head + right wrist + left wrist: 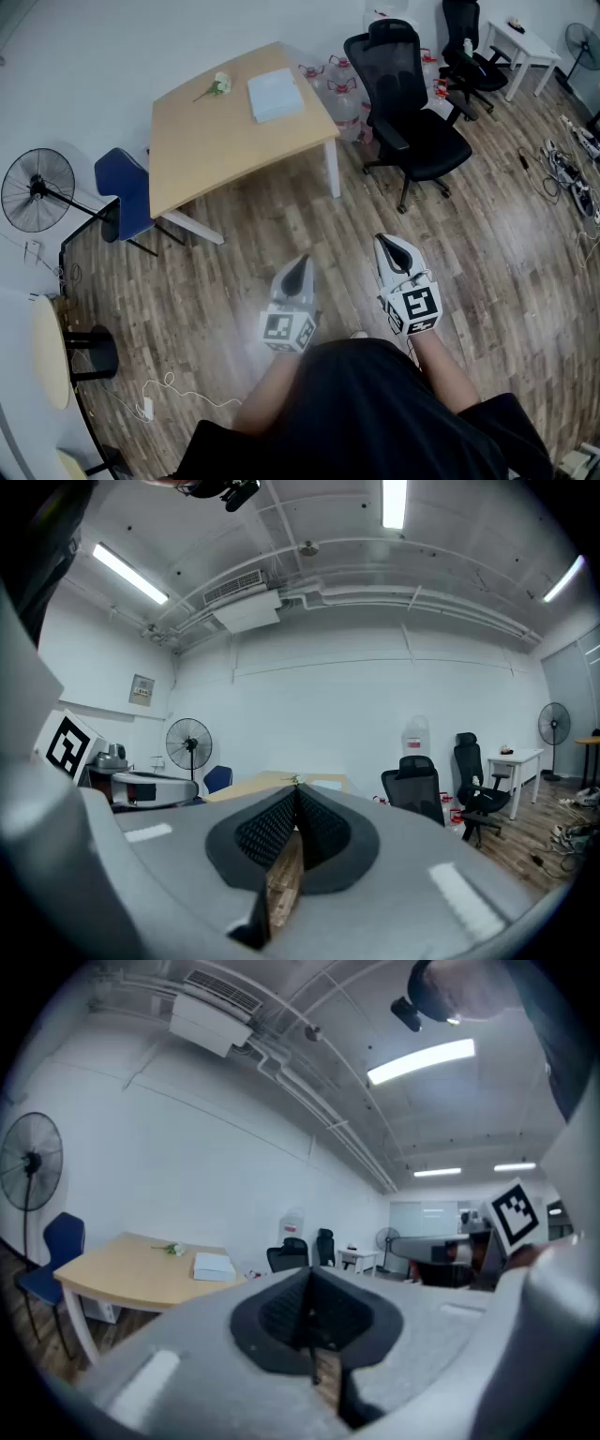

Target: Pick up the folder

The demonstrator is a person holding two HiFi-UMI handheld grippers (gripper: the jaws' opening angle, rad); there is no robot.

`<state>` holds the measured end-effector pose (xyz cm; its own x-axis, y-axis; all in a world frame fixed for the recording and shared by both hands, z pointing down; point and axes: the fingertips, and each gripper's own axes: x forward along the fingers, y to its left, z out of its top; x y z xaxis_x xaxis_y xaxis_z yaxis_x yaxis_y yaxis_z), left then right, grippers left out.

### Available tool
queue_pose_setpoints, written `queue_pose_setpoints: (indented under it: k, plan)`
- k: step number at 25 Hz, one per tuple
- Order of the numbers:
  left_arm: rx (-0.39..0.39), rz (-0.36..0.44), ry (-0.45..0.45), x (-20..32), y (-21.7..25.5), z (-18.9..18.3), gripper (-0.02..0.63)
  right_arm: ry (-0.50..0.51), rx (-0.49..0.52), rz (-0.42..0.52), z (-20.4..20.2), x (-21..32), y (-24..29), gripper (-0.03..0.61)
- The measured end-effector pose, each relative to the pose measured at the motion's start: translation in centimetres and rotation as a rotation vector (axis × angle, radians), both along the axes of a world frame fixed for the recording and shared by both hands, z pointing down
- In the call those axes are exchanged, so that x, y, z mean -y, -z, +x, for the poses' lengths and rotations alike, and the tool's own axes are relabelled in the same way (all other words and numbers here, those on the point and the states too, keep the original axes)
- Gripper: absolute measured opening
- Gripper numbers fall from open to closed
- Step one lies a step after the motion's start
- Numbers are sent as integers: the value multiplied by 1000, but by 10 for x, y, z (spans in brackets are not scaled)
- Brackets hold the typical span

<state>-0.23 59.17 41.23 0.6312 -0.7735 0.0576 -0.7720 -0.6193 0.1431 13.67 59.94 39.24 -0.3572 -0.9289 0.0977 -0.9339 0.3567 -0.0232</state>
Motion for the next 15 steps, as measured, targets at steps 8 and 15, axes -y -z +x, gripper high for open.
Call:
queue_pose_setpoints:
  k: [8, 15]
  plan:
    - [-13, 48, 7, -25, 4, 16, 2, 29, -35, 54, 14, -38, -18, 0]
    - [4, 21, 50, -4, -7, -5, 2, 80, -16, 16, 4, -21, -33, 0]
